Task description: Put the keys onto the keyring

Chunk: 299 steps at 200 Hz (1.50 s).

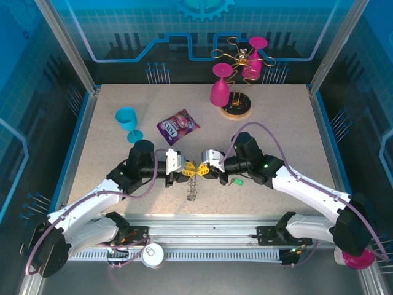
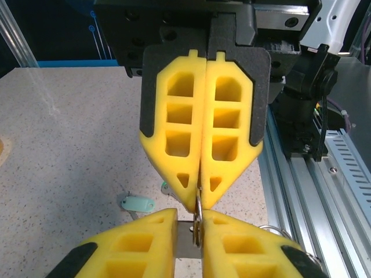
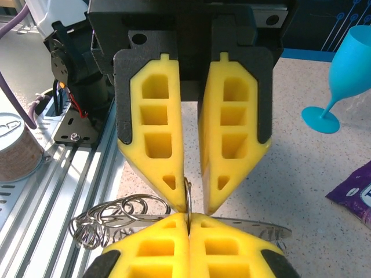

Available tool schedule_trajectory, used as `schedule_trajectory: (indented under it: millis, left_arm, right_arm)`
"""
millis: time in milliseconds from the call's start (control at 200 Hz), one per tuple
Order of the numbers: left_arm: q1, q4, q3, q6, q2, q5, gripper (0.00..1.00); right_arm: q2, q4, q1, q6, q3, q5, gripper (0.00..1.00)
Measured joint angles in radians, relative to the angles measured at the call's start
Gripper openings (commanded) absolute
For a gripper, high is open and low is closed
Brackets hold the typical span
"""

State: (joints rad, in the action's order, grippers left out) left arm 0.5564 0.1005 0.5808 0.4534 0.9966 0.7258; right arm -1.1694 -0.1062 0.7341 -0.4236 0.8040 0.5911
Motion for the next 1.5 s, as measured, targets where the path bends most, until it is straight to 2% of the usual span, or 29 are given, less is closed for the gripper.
schedule_trajectory:
  millis: [110,200,275,385,495,665,915,1301,1496]
  left_arm:
    - [0.004,-0.013,0.002,0.017,0.005,0.004,0.0]
    - [0.005,-0.024,0.002,0.024,0.006,0.0,0.0]
    - [0.012,-0.025,0.002,0.04,0.004,-0.024,0.0]
    - [0.033,-0.034,0.002,0.082,-0.014,-0.082,0.0]
    - [0.066,-0.049,0.002,0.175,-0.049,-0.174,0.0]
    - [0.109,-0.066,0.002,0.335,-0.06,-0.309,0.0]
    - [0.116,-0.071,0.002,0.464,-0.046,-0.398,0.0]
    - [0.118,-0.065,-0.007,0.469,-0.027,-0.453,0.0]
    - [0.118,-0.076,-0.006,0.402,-0.014,-0.519,0.0]
  right_arm:
    - [-0.003,-0.014,0.0,0.0,0.003,-0.003,0.0]
    - [-0.008,-0.018,0.001,0.0,0.003,-0.005,0.0]
    - [-0.008,-0.02,0.001,0.003,0.003,-0.018,0.31]
    - [0.011,0.021,-0.008,0.024,-0.023,-0.072,0.41]
    - [0.067,0.053,-0.029,0.06,-0.077,-0.182,0.44]
    - [0.097,0.075,-0.042,0.122,-0.114,-0.371,0.43]
    - [0.095,0.08,-0.042,0.228,-0.126,-0.482,0.37]
    - [0.048,0.043,-0.042,0.383,-0.125,-0.563,0.28]
    - [-0.015,-0.146,-0.043,0.583,-0.046,-0.658,0.29]
